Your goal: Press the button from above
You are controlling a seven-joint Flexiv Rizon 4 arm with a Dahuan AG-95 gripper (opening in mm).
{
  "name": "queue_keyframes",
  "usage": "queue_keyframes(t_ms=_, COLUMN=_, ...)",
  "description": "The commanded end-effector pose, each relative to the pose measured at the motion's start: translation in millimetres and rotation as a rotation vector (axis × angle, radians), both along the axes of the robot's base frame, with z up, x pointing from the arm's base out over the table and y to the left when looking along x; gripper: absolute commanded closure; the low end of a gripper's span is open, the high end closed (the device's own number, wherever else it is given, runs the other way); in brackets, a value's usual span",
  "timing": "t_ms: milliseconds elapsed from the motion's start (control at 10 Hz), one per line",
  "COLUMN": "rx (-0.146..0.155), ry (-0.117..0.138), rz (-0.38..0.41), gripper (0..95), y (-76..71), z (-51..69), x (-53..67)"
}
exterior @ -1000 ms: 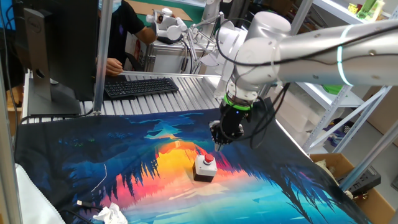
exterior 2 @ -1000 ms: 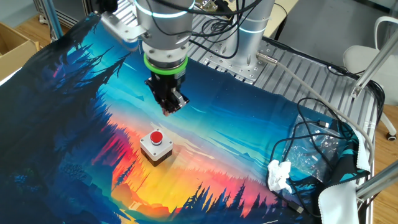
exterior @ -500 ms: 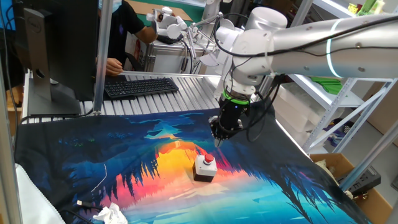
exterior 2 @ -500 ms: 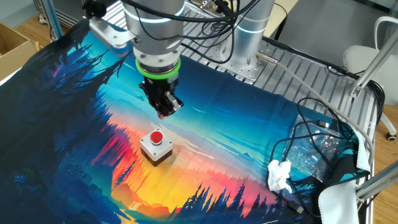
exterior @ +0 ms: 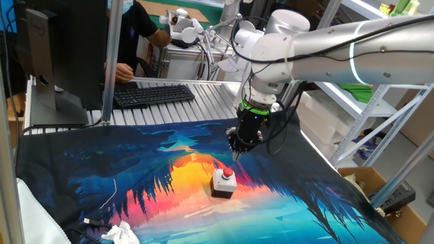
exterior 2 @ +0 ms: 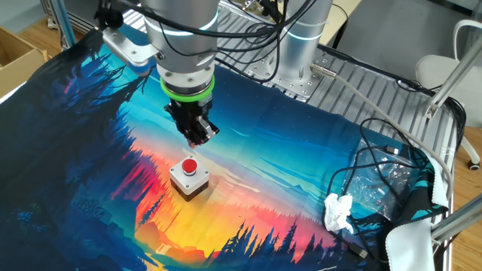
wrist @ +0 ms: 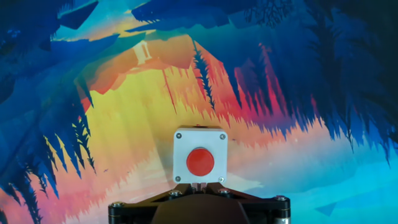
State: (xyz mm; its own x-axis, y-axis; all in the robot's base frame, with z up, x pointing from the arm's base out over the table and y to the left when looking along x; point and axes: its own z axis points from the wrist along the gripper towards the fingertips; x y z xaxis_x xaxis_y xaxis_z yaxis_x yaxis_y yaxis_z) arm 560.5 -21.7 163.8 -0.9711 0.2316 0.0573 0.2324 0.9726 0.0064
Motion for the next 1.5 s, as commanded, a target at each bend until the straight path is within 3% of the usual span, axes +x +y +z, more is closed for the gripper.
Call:
queue_keyframes(t_ms=100, rx=0.005, ry=0.004, rz=0.007, gripper=95.0, y=-3.1, z=-3.4, x=2.3)
queue_keyframes(t_ms=1500, rx=0.031, ry=-0.007, rz=-0.002, gripper=95.0, y=-0.4, z=-35.6, x=11.4)
